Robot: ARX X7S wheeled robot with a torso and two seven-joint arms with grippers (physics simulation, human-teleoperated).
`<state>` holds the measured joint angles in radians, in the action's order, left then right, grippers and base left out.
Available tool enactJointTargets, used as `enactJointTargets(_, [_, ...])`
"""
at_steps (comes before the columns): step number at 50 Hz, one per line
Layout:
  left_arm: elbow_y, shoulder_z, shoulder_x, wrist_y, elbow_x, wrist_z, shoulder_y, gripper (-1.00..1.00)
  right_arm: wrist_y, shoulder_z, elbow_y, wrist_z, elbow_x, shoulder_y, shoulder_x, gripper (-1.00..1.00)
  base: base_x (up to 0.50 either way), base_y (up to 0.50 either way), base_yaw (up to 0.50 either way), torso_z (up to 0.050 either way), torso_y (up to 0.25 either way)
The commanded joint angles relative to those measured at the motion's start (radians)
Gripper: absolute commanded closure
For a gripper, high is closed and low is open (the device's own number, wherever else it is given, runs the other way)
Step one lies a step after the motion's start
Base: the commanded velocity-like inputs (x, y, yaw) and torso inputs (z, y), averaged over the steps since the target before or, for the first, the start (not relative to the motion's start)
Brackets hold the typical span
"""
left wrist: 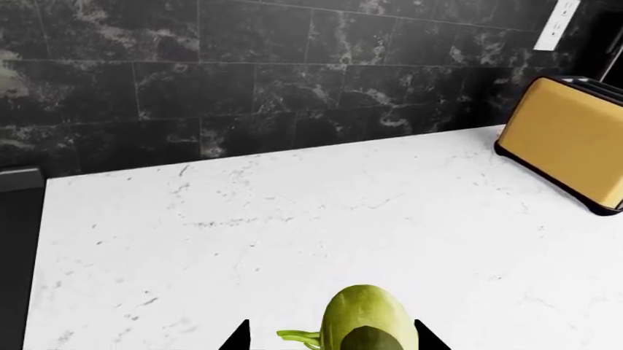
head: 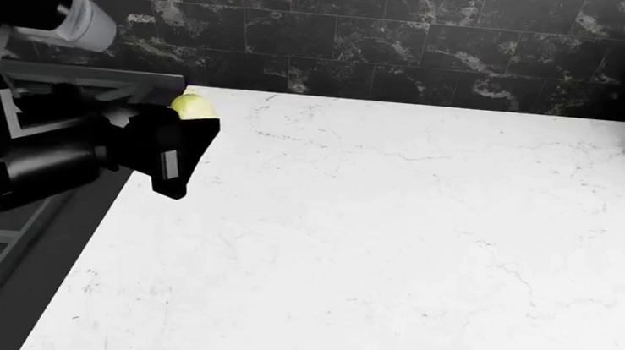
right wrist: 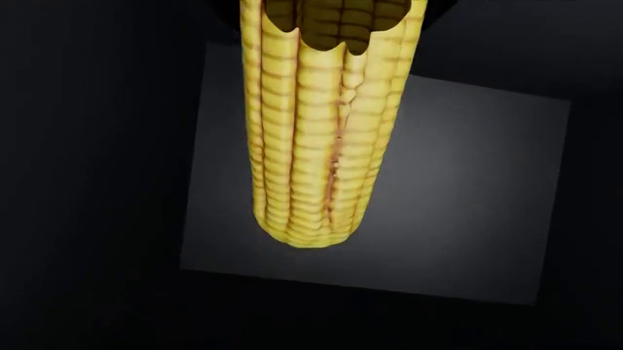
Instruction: Pick the corn, radish from the counter and place them in the cabinet. Then close the cabinet.
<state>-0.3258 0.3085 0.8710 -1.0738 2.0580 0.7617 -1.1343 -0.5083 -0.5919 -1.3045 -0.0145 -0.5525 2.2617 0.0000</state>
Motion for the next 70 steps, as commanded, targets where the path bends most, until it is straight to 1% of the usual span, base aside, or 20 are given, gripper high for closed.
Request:
enactJointTargets(1, [0.006, -0.003, 0.002, 0.015, -0.006, -0.001, 0.008, 1.0, -0.003, -0.007, -0.004, -0.011, 0.016, -0.005, 0.0, -1.0, 0.0, 0.0, 0.0, 0.0, 0.0])
enactJointTargets(28, [-0.009, 0.006, -0.003, 0.038, 0.003, 0.009, 0.02, 1.0, -0.003, -0.007, -0.004, -0.011, 0.016, -0.005, 0.0, -1.0, 0.0, 0.0, 0.0, 0.0, 0.0])
enactJointTargets(39, [-0.052, -0.011, 0.018, 0.052, 0.034, 0.017, 0.025, 1.0, -0.003, -0.007, -0.004, -0.011, 0.016, -0.005, 0.0, -1.0, 0.0, 0.0, 0.0, 0.0, 0.0])
enactJointTargets(40, [-0.06, -0.015, 0.021, 0.056, 0.04, 0.02, 0.028, 1.0, 0.108, -0.157, -0.004, 0.022, -0.134, 0.079, 0.0, -1.0, 0.0, 0.0, 0.0, 0.0, 0.0])
enactJointTargets(44, [-0.086, -0.026, 0.031, 0.068, 0.053, 0.024, 0.047, 1.0, 0.196, -0.757, 0.008, 0.008, -0.734, 0.093, 0.0, -1.0, 0.0, 0.0, 0.0, 0.0, 0.003])
enactJointTargets(45, [-0.09, -0.028, 0.033, 0.07, 0.055, 0.024, 0.05, 1.0, 0.209, -0.827, 0.013, 0.009, -0.728, 0.094, 0.0, -1.0, 0.0, 0.0, 0.0, 0.0, 0.0])
enactJointTargets(49, [-0.104, -0.036, 0.038, 0.077, 0.059, 0.024, 0.061, 1.0, 0.244, -0.778, 0.033, 0.002, -0.659, 0.094, 0.0, -1.0, 0.0, 0.0, 0.0, 0.0, 0.0])
enactJointTargets(52, [-0.117, -0.044, 0.044, 0.086, 0.061, 0.024, 0.076, 1.0, 0.281, -0.765, 0.046, -0.014, -0.654, 0.094, 0.0, -1.0, 0.0, 0.0, 0.0, 0.0, 0.0])
enactJointTargets(55, [-0.131, -0.054, 0.052, 0.096, 0.067, 0.025, 0.091, 1.0, 0.419, -0.869, 0.087, -0.05, -0.757, 0.082, 0.0, -1.0, 0.0, 0.0, 0.0, 0.0, 0.0])
enactJointTargets(58, [-0.135, -0.053, 0.053, 0.098, 0.071, 0.03, 0.09, 1.0, 0.492, -0.913, 0.109, -0.07, -0.795, 0.073, 0.0, -1.0, 0.0, 0.0, 0.0, 0.0, 0.0])
enactJointTargets(65, [-0.137, -0.047, 0.049, 0.102, 0.074, 0.035, 0.087, 1.0, 0.556, -0.936, 0.135, -0.084, -0.841, 0.076, 0.0, -1.0, 0.0, 0.0, 0.0, 0.0, 0.0])
enactJointTargets(70, [-0.137, -0.048, 0.05, 0.104, 0.071, 0.031, 0.092, 1.0, 0.616, -0.95, 0.176, -0.064, -0.849, 0.058, 0.0, -1.0, 0.0, 0.0, 0.0, 0.0, 0.0])
